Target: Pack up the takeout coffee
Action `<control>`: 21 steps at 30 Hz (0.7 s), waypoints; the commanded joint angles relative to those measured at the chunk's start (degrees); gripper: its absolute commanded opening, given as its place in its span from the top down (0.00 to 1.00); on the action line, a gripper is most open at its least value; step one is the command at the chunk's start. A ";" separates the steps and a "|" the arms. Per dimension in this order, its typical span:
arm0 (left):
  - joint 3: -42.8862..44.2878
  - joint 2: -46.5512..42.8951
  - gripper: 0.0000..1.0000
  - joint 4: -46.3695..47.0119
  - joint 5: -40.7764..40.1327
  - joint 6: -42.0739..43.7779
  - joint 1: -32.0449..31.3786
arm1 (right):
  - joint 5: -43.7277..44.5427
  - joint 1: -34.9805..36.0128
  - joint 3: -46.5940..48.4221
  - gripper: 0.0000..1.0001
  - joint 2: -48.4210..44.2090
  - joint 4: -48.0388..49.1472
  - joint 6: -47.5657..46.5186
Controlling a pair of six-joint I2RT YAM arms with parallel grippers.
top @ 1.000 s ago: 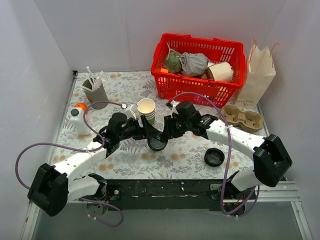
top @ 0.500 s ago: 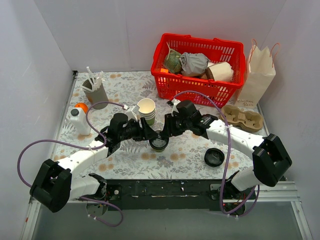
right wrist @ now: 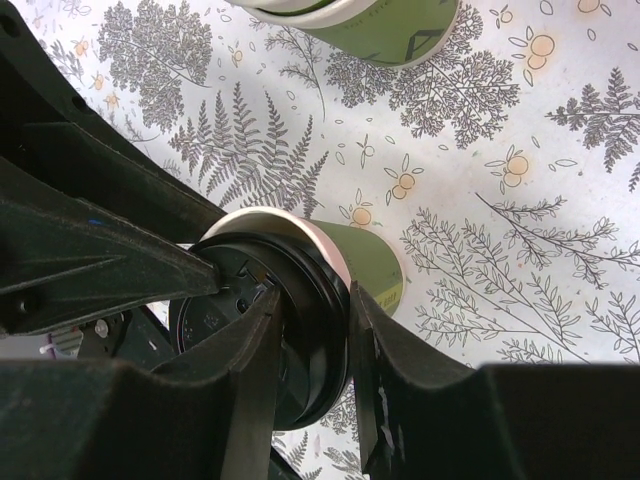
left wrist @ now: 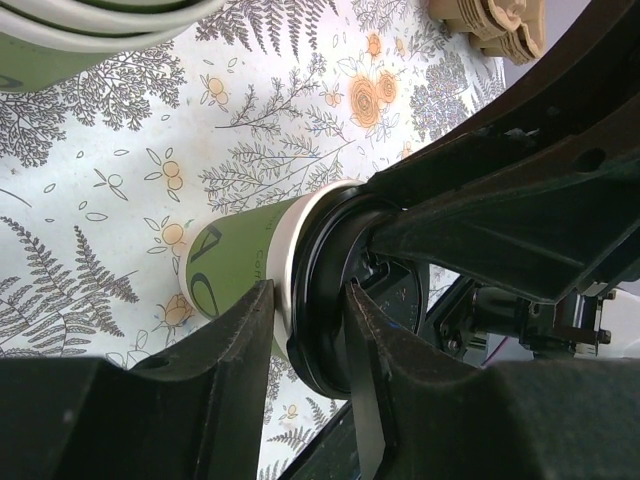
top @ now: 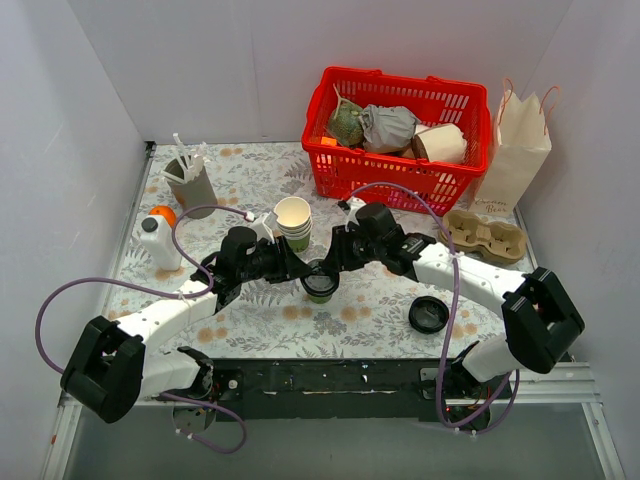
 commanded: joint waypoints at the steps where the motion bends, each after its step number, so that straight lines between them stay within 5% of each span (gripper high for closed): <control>1: -0.74 0.57 0.76 -4.47 -1.61 -0.18 -0.72 | -0.72 0.55 -4.96 0.62 -1.14 3.15 -0.91; 5: -1.63 0.12 0.72 -6.64 -4.33 -1.68 -0.81 | 0.68 0.55 -8.92 0.62 -2.38 7.91 -2.05; 11: -2.50 0.48 0.49 -11.22 -6.00 -3.61 -0.81 | 2.78 0.56 -9.55 0.58 -0.01 3.72 -2.76; 21: -4.44 -1.28 0.51 -12.82 -5.57 -6.86 -0.81 | 1.40 0.55 -7.09 0.49 -1.68 -5.80 -1.18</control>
